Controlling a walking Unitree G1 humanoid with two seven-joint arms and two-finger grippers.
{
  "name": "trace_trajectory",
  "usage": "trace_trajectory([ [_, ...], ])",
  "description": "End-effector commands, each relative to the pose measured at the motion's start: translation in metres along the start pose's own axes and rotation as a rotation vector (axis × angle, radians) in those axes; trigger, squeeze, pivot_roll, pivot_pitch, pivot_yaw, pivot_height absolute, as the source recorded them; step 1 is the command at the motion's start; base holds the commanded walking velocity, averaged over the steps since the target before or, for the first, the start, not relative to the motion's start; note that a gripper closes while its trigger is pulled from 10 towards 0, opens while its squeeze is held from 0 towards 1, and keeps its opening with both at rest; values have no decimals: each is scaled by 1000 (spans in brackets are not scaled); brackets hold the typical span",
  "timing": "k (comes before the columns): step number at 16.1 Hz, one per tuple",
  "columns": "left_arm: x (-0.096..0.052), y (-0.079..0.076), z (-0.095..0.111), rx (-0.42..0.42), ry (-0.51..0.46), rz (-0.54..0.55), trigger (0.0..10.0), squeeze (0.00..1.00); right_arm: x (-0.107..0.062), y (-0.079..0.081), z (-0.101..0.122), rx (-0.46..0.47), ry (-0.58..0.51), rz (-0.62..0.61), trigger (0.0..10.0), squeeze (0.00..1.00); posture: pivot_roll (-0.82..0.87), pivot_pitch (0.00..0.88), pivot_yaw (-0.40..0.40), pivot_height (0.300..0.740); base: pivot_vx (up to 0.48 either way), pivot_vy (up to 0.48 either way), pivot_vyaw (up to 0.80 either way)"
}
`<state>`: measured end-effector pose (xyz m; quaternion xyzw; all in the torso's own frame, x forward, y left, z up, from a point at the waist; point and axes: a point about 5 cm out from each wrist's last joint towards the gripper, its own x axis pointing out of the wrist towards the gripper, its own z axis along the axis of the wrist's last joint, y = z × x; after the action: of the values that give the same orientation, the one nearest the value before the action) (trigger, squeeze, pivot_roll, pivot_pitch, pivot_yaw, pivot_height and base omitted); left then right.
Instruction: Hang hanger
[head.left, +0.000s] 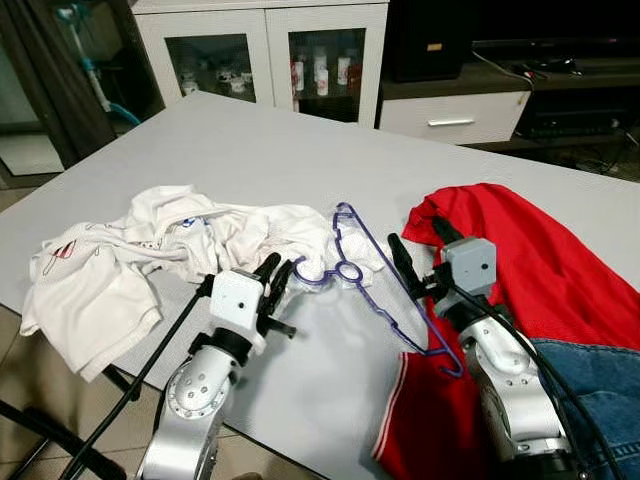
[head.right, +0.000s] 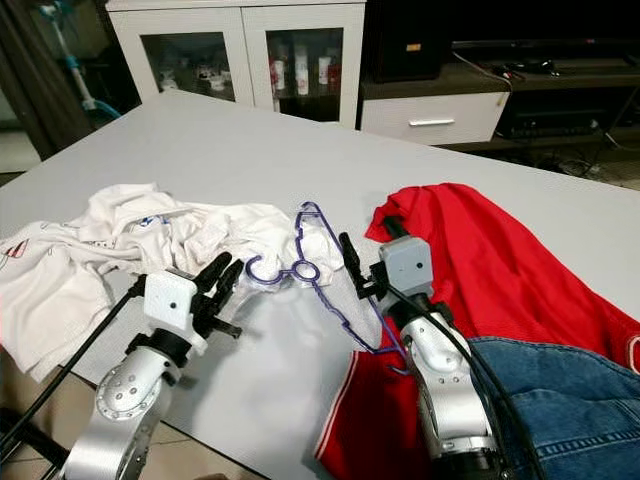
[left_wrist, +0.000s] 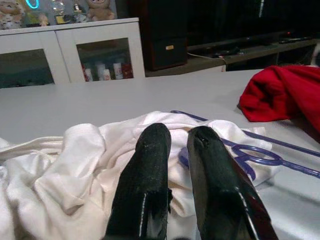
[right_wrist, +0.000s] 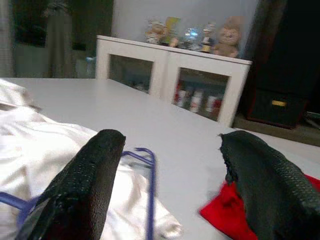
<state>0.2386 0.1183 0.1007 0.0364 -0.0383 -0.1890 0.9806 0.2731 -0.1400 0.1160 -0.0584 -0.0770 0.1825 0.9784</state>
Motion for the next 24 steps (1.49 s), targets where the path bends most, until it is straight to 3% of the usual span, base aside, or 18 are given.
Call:
trace_trajectory([
  [1,4,4,5,35,-19,-2,10000,0,7,5,2,19,9,76,10000,0,-44,0,45,740,0,0,0],
  [3,6,14,6,99,-9,-10,10000,0,13,11,4,26,23,167,10000,0,-46,0,41,740,0,0,0],
  [4,8,30,9,188,8,-28,10000,0,22,15,4,16,49,248,10000,208,-44,0,35,740,0,0,0],
  [5,9,37,11,235,13,-40,10000,0,27,18,3,4,66,284,10000,255,-42,0,31,740,0,0,0],
  [6,9,44,12,311,29,-64,10000,0,30,23,-2,-39,99,338,10000,580,-37,0,19,740,0,0,0],
  [7,9,47,12,336,36,-71,10000,0,32,25,-4,-56,117,352,10000,557,-37,0,19,740,0,0,0],
  [8,6,55,13,354,46,-65,10000,0,41,27,-7,-80,148,353,10000,420,-28,0,7,740,0,0,0],
  [9,4,57,13,352,50,-54,10000,0,45,26,-6,-90,154,342,10000,47,-23,0,2,740,0,0,0],
  [10,4,57,12,352,52,-49,10000,0,47,24,-6,-88,153,334,10000,0,-19,0,-4,740,0,0,0],
  [15,6,49,12,326,34,-54,10000,0,54,14,-5,-158,201,337,10000,8,-24,0,-17,740,0,0,0],
  [16,3,45,10,319,40,-73,10000,0,49,11,-6,-157,230,332,10000,373,-32,6,-1,740,0,0,0],
  [17,1,41,8,315,46,-93,10000,0,44,10,-9,-167,257,325,10000,467,-34,11,6,740,0,0,0],
  [19,0,38,8,316,48,-126,10000,0,35,11,-15,-192,295,320,10000,404,-47,24,29,740,0,0,0],
  [21,3,35,9,318,45,-150,10000,0,29,15,-18,-186,314,328,10000,196,-58,29,51,740,0,0,0],
  [22,5,33,10,321,42,-169,10000,0,26,18,-18,-183,323,332,10000,0,-62,28,61,740,0,0,0],
  [24,7,32,11,325,40,-190,10000,0,25,22,-20,-185,330,335,10000,0,-63,25,75,740,0,0,0],
])
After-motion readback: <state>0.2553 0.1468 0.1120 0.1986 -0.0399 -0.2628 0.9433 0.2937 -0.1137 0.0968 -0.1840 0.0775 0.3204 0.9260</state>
